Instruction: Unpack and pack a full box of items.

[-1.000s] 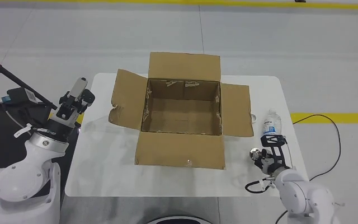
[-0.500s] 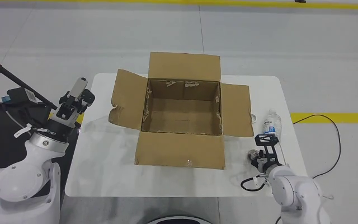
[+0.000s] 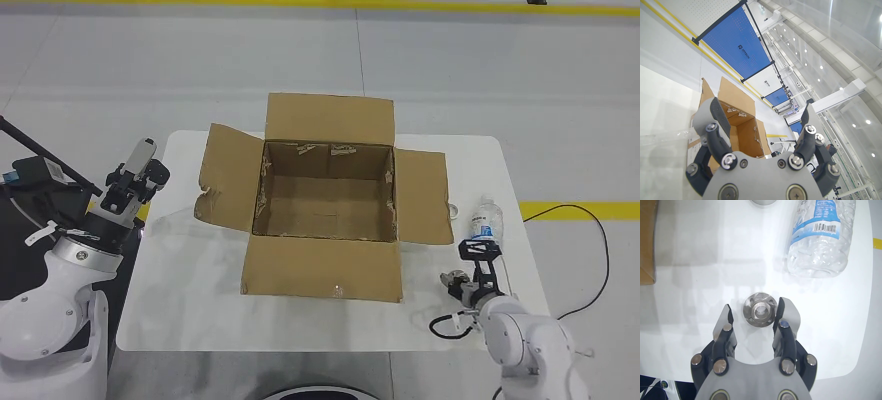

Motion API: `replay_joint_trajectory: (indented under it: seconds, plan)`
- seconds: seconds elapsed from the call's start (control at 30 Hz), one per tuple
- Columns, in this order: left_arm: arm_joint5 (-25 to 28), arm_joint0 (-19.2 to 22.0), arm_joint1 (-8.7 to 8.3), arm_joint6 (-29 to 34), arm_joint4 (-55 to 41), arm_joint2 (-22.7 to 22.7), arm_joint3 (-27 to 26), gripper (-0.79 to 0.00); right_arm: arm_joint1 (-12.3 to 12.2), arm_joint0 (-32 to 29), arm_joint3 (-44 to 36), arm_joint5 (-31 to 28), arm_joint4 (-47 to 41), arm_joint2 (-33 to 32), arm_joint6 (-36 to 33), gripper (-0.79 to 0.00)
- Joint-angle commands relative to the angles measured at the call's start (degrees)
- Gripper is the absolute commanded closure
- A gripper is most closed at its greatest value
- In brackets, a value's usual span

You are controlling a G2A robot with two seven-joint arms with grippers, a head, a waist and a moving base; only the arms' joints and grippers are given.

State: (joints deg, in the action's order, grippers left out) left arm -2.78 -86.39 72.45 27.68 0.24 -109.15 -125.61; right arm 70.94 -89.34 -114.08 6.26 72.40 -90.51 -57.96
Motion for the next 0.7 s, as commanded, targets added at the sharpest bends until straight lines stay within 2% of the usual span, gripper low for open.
replay_joint_trajectory:
  seconds: [0.0,0.2,0.37,0.57,0.67]
  plan:
    - [0.00,0.00,0.00,0.00,0.00,0.00,0.00,-0.785,0.03,-0.49,-1.29,-0.20,-2.07,-0.88,1.62,-0.785]
    - [0.00,0.00,0.00,0.00,0.00,0.00,0.00,-0.785,-0.12,-2.48,-8.56,-1.81,-9.62,-6.98,5.78,-0.785]
    - [0.00,0.00,0.00,0.00,0.00,0.00,0.00,-0.785,-0.27,0.05,-11.66,-2.91,-17.20,-10.28,5.85,-0.785]
    - [0.00,0.00,0.00,0.00,0.00,0.00,0.00,-0.785,-0.24,9.16,-2.53,-4.07,-29.49,-7.68,4.45,-0.785]
    - [0.00,0.00,0.00,0.00,0.00,0.00,0.00,-0.785,-0.44,13.29,2.23,-5.07,-31.53,-5.59,1.60,-0.785]
